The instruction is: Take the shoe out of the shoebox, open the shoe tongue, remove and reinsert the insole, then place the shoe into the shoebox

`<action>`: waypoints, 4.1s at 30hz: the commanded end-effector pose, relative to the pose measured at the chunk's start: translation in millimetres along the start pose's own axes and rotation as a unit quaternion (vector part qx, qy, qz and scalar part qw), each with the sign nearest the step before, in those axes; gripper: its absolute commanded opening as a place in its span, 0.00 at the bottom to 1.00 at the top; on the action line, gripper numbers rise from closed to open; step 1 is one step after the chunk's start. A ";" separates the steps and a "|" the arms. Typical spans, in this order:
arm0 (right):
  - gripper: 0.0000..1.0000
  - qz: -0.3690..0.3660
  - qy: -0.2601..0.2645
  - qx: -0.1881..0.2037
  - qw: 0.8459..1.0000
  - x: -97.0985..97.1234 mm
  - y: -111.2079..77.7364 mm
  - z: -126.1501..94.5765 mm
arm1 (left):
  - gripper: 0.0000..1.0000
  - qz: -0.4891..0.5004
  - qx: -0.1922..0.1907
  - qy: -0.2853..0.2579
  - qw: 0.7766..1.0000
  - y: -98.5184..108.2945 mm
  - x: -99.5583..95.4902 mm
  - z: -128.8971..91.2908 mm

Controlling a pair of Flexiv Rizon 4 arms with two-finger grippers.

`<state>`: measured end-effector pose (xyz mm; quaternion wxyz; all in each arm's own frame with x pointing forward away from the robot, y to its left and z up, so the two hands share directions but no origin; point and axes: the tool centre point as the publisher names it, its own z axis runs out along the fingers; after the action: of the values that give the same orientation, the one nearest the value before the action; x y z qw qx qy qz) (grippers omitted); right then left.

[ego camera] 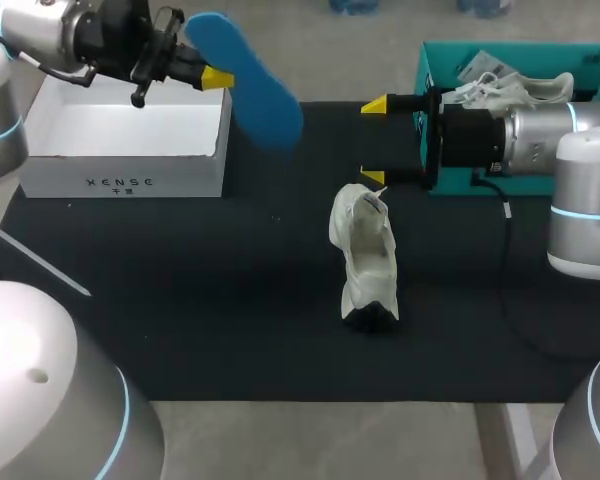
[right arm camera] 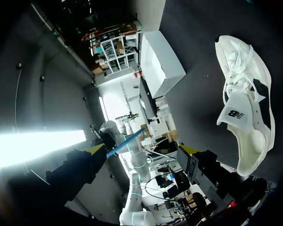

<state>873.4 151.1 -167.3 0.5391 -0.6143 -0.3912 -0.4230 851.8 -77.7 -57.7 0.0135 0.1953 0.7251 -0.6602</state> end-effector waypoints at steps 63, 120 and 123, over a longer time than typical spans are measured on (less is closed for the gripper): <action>1.00 0.000 0.000 -0.001 1.000 -0.4 -0.3 0.7 | 0.00 0.363 -0.161 0.028 0.917 45.5 72.6 136.9; 0.00 0.000 0.000 -0.001 1.000 -0.4 -0.3 0.7 | 0.00 0.395 -0.199 -0.002 0.897 75.9 17.7 159.2; 0.00 0.000 0.000 -0.001 1.000 -0.4 -0.3 0.7 | 0.00 0.396 -0.200 -0.004 0.896 76.6 17.9 157.4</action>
<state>873.5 151.1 -167.5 0.5391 -0.6143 -0.3911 -0.4231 822.0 -220.6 -154.0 0.3138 0.4577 0.7044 -0.4425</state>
